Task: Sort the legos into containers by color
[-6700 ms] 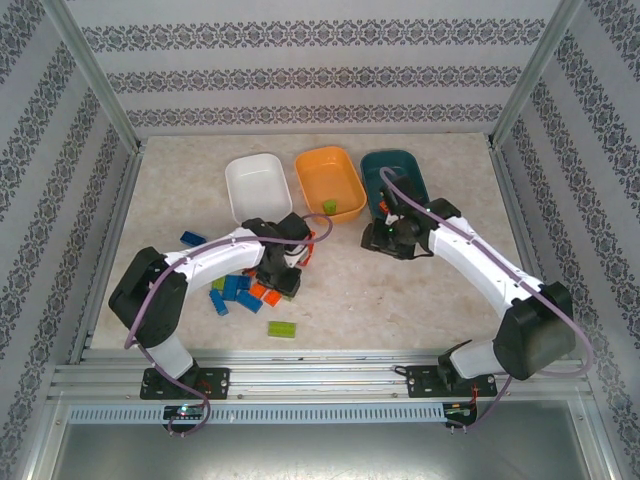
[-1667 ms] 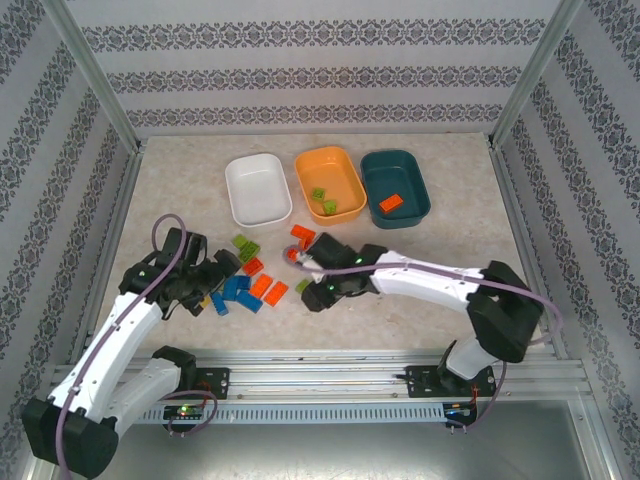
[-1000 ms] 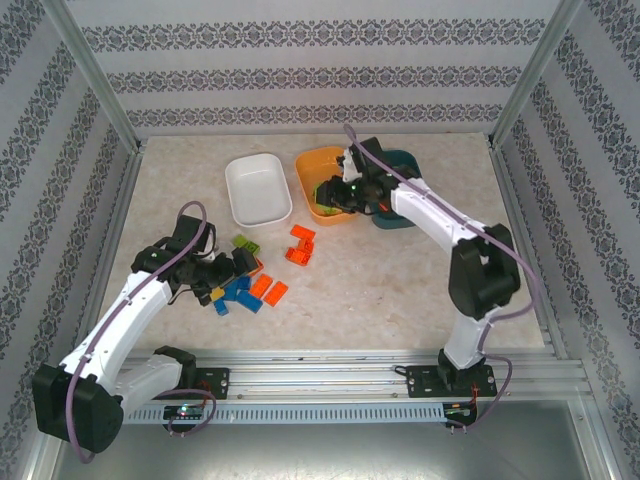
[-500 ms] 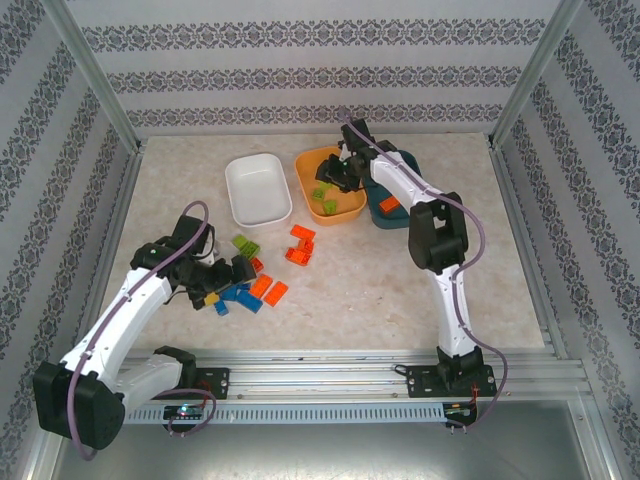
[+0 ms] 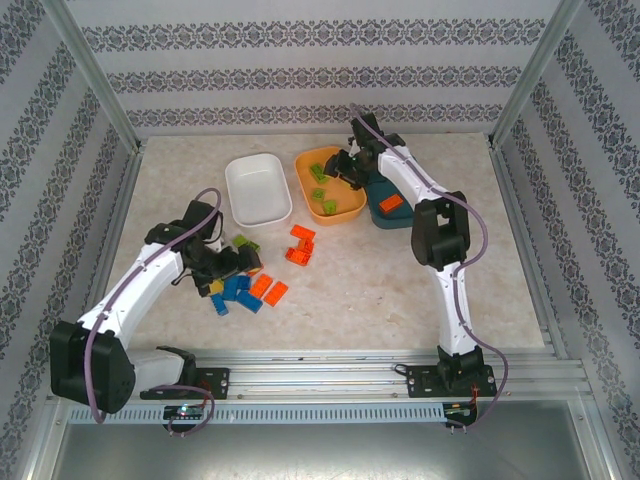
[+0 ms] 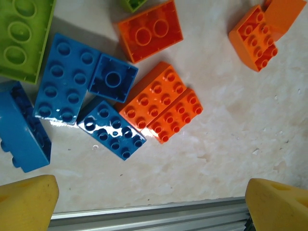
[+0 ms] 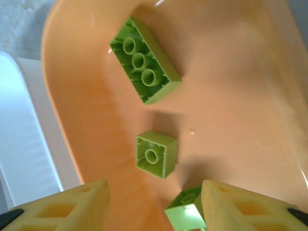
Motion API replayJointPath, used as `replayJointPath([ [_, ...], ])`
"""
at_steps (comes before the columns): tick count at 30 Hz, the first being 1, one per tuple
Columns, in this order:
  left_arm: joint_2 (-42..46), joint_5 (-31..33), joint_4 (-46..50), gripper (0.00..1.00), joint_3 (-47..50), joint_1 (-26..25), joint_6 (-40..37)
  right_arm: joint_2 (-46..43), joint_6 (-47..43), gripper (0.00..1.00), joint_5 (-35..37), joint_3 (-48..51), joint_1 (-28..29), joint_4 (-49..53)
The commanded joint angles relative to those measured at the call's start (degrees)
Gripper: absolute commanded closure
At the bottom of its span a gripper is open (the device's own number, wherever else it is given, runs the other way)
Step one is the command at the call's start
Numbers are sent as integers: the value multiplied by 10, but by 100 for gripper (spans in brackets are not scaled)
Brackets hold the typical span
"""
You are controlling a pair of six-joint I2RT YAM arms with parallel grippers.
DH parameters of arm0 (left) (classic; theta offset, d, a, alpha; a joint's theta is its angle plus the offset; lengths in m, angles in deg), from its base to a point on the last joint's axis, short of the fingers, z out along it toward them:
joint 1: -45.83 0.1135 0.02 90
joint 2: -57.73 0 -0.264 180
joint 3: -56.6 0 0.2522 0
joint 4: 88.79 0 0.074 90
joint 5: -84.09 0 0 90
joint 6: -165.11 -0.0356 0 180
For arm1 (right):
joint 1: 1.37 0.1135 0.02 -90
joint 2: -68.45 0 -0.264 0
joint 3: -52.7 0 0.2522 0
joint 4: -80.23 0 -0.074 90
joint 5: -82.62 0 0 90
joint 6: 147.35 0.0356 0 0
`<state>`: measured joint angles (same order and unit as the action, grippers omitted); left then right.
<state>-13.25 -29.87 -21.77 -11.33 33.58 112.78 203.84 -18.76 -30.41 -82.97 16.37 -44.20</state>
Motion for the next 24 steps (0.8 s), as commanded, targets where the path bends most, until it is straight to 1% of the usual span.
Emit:
replayJointPath([
  [1, -12, -3, -16, 0, -22, 7, -7, -50, -20, 46, -9, 35, -5, 7],
  [3, -16, 0, -21, 0, -23, 7, -4, -75, -27, 44, -11, 59, -1, 3],
  [5, -17, 4, -27, 0, -19, 7, 1, -106, -39, 40, -8, 89, 8, 3],
  [9, -25, 9, -43, 0, -5, 0, 10, -166, -77, 35, 6, 142, 29, 28],
  [12, -38, 28, -47, 0, -5, -16, 7, -218, -90, 33, 8, 216, 53, 29],
  [16, -64, 53, -55, 0, -14, -40, -6, -273, -81, 32, -19, 321, 95, 8],
  [18, -85, 71, -52, 6, -30, -64, -26, -299, -62, 32, -31, 379, 103, -18],
  [21, -139, 111, -29, 16, -79, -106, -76, -339, -32, 31, -40, 460, 99, -64],
  [24, -201, 142, -16, 16, -136, -133, -111, -376, -36, 31, -33, 502, 92, -66],
])
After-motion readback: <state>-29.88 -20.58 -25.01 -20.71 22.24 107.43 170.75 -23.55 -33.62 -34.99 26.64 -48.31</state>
